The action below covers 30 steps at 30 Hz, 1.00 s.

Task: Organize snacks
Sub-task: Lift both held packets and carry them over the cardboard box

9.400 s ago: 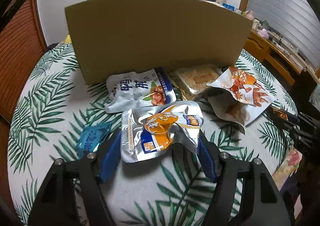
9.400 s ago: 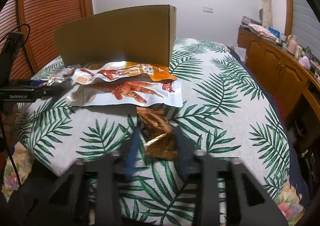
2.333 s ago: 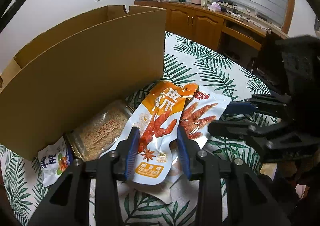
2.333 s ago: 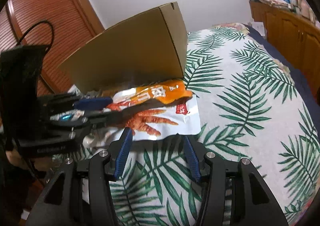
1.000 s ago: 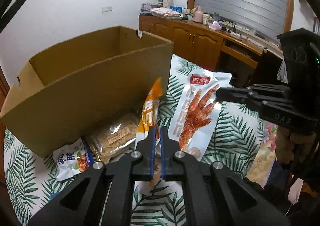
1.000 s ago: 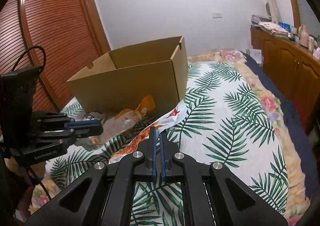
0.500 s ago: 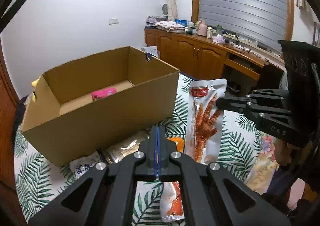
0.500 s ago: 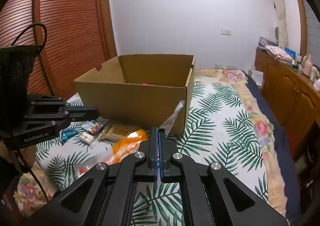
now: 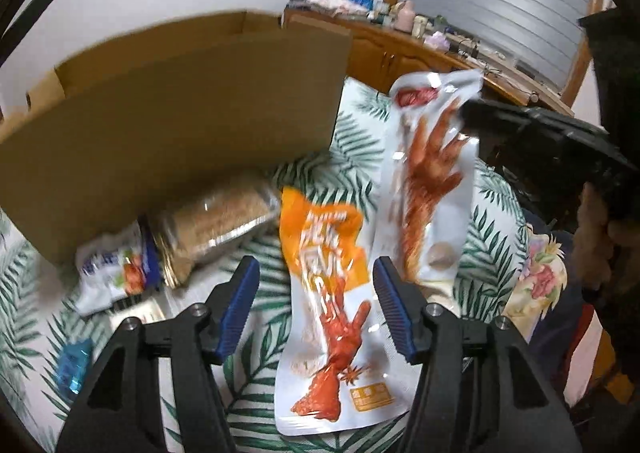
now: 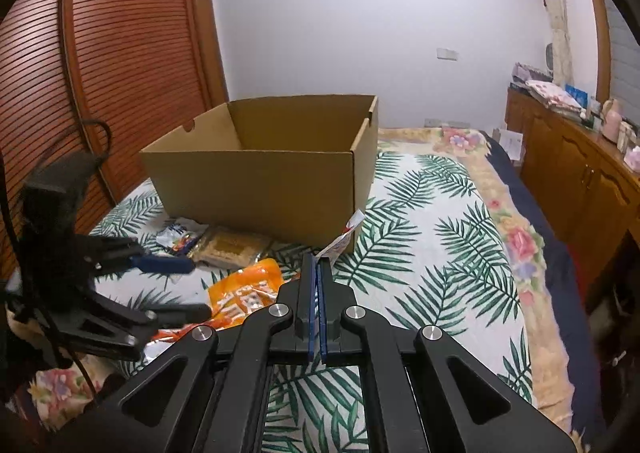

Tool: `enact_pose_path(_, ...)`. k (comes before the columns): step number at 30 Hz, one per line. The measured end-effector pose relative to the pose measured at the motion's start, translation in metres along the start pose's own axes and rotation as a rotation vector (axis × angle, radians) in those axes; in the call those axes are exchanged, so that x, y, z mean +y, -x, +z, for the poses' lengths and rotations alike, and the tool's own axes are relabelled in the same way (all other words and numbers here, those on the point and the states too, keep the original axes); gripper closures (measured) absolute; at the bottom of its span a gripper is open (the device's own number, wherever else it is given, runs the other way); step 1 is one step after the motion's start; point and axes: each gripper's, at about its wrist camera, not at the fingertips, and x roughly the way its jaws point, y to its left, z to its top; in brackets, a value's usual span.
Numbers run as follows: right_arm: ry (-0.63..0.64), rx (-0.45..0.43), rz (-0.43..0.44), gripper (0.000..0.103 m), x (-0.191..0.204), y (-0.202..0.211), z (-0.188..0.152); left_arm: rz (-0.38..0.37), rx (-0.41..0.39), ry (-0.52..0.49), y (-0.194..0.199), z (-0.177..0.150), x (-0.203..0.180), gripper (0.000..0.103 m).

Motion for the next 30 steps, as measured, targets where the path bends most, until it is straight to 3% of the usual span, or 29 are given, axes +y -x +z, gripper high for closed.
enact_pose_path(7, -0.011, 0.001, 0.0, 0.103, -0.003, -0.001, -0.003, -0.088, 0.046, 0.074, -0.011, -0.008, 0.006, 0.045)
enact_pose_path(13, -0.013, 0.008, -0.001, 0.103, -0.005, -0.003, -0.003, -0.056, 0.067, 0.054, -0.022, -0.007, 0.0, 0.046)
enact_pose_path(15, -0.006, 0.008, 0.001, 0.103, -0.004, -0.002, -0.002, -0.068, 0.062, 0.053, -0.021, -0.007, -0.001, 0.086)
enact_pose_path(20, 0.039, 0.0, 0.006, 0.103, 0.005, 0.002, 0.004, -0.023, 0.029, -0.01, -0.011, -0.012, -0.014, 0.089)
enact_pose_path(30, 0.162, -0.015, -0.018, 0.103, 0.03, 0.003, 0.021, 0.023, -0.096, 0.039, 0.028, -0.013, 0.001, 0.09)
